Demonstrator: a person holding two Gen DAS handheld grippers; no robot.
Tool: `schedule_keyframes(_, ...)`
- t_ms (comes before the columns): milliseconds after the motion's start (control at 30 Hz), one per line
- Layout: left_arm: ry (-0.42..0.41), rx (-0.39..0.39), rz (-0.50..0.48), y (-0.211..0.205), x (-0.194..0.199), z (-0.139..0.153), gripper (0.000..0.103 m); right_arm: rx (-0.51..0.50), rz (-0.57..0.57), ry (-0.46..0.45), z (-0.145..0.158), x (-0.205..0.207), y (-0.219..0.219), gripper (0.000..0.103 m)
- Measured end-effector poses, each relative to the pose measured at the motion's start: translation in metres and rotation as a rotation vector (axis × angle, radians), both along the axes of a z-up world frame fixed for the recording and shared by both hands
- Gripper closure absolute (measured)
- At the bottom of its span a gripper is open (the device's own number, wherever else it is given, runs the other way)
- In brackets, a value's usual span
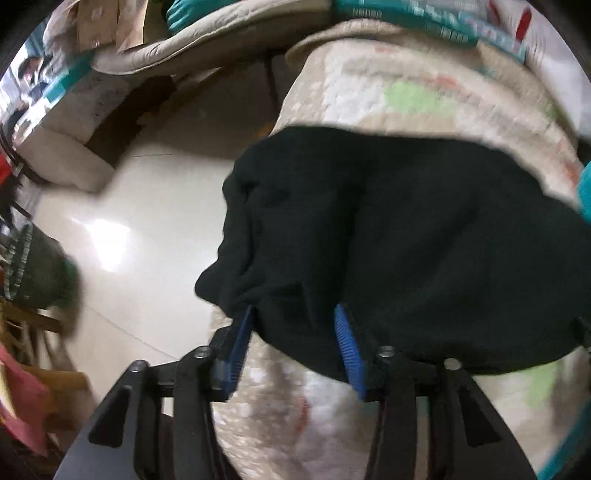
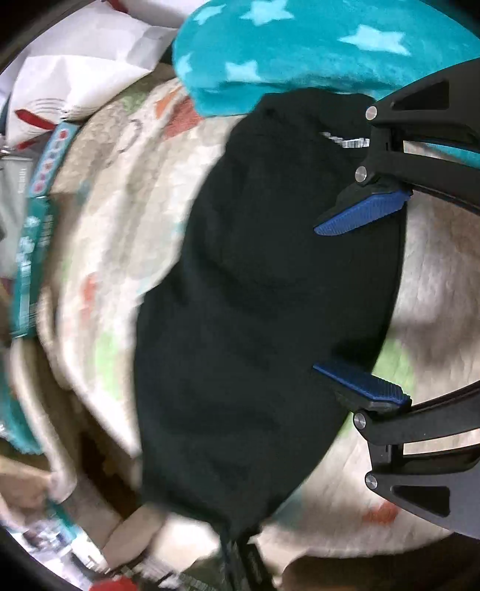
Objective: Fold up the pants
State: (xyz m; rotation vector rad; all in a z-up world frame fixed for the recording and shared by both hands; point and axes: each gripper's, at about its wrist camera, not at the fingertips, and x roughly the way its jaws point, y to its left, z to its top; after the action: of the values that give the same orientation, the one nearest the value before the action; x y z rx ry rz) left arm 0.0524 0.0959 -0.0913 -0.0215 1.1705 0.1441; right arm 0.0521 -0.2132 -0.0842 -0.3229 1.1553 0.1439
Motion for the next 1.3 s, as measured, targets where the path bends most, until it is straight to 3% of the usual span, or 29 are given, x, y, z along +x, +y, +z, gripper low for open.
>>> schedule_keyframes(33,-0.009,0.016,0.008,0.002,-0.002,0.001,0.039,-0.028,-0.008,0.022,-0.007,-0.002,-0.008,0.026)
schedule_keyframes(100,-0.002,0.059,0.01,0.007,-0.004,0.001,0.031,-0.021,-0.056,0.061,-0.014,-0.005,-0.03,0.016)
schedule_keyframes(200,0.017,0.069,0.012,0.016,-0.006,0.0,0.022,0.066,-0.157,0.141,-0.018,-0.004,-0.066,0.011)
schedule_keyframes(267,0.038,0.071,0.024,0.024,-0.006,0.0,0.021,0.09,-0.22,0.198,-0.021,-0.004,-0.081,0.011)
schedule_keyframes(333,0.058,0.06,0.052,0.04,-0.008,0.002,0.021,0.084,-0.254,0.169,-0.014,-0.005,-0.088,0.011)
schedule_keyframes(467,0.057,-0.063,0.142,0.073,-0.01,0.007,0.021,0.134,-0.247,0.042,0.022,-0.003,-0.082,0.01)
schedule_keyframes(600,0.015,-0.148,0.326,0.112,-0.016,0.01,0.021,0.184,-0.181,-0.018,0.043,0.007,-0.051,0.01)
schedule_keyframes(667,0.01,-0.196,0.392,0.127,-0.019,0.007,0.021,0.209,-0.127,-0.019,0.041,0.014,-0.027,0.01)
schedule_keyframes(700,0.01,-0.255,0.424,0.137,-0.021,0.003,0.021,0.215,-0.105,-0.019,0.037,0.016,-0.019,0.01)
schedule_keyframes(833,-0.004,-0.401,0.465,0.148,-0.028,-0.01,0.021,0.237,-0.045,-0.008,0.021,0.014,0.024,0.01)
schedule_keyframes(967,-0.088,-0.488,0.549,0.158,-0.041,-0.017,0.021,0.275,0.091,-0.02,0.023,0.016,0.083,0.011)
schedule_keyframes(1067,-0.135,-0.55,0.602,0.167,-0.05,-0.029,0.021,0.257,0.282,-0.019,0.03,0.017,0.141,0.037)
schedule_keyframes(1100,-0.132,-0.571,0.629,0.169,-0.052,-0.033,0.021,0.242,0.347,-0.008,0.031,0.018,0.163,0.055)
schedule_keyframes(1133,-0.129,-0.605,0.654,0.174,-0.054,-0.038,0.022,0.233,0.393,0.0,0.032,0.02,0.183,0.066)
schedule_keyframes(1200,-0.152,-0.663,0.682,0.183,-0.058,-0.041,0.022,0.248,0.447,0.018,0.029,0.027,0.216,0.066)
schedule_keyframes(1300,-0.208,-0.671,0.703,0.191,-0.061,-0.037,0.022,0.229,0.492,0.058,0.013,0.041,0.263,0.066)
